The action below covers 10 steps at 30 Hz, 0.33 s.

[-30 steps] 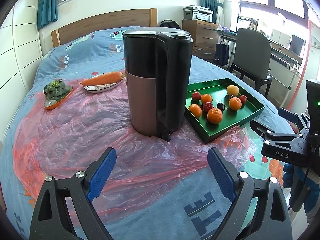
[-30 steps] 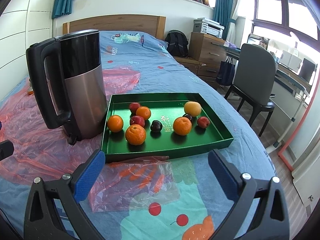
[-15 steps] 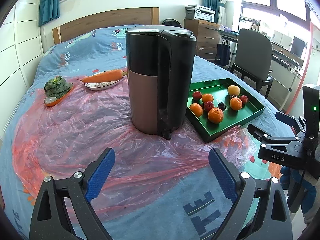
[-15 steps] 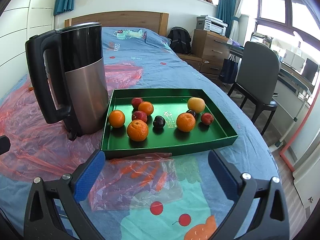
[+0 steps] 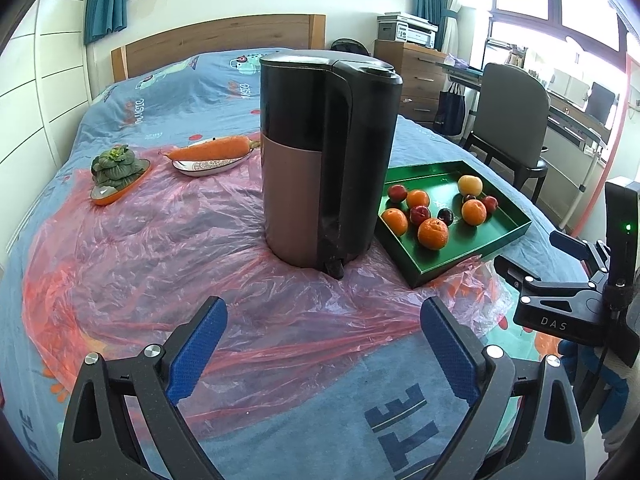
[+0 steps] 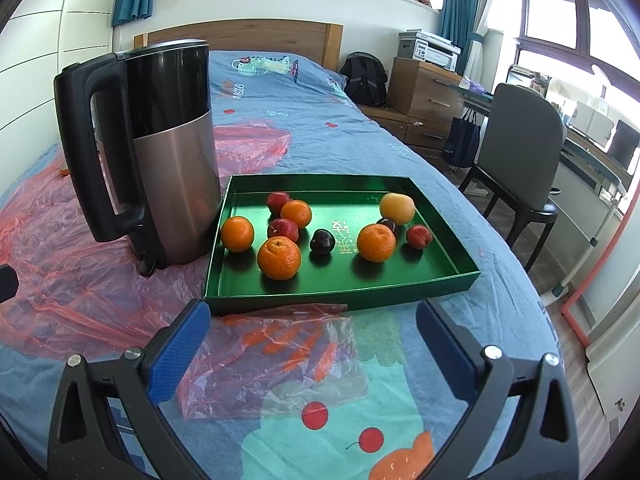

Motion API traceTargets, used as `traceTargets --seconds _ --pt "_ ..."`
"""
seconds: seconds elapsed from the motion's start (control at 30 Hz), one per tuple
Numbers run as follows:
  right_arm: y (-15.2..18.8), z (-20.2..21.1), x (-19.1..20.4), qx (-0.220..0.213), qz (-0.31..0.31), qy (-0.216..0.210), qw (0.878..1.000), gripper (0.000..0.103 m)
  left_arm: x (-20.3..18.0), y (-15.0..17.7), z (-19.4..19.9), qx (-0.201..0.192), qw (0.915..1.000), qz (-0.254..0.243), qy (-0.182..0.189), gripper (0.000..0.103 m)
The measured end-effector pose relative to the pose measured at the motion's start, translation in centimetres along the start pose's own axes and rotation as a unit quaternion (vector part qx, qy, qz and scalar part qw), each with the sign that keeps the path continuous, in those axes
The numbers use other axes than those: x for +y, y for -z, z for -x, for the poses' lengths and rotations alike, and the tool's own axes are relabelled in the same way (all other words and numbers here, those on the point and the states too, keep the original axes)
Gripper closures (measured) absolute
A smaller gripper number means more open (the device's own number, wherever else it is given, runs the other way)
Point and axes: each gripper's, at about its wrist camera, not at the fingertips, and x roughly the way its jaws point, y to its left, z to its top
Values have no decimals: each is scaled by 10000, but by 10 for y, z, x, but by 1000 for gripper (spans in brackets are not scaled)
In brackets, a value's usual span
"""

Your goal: Organize fruits

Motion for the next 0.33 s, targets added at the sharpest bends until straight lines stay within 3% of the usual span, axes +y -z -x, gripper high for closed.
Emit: traceTargets --seconds 0.33 --pt "0 0 0 2 17 0 10000 0 -5 1 3 -32 10000 -71 -12 8"
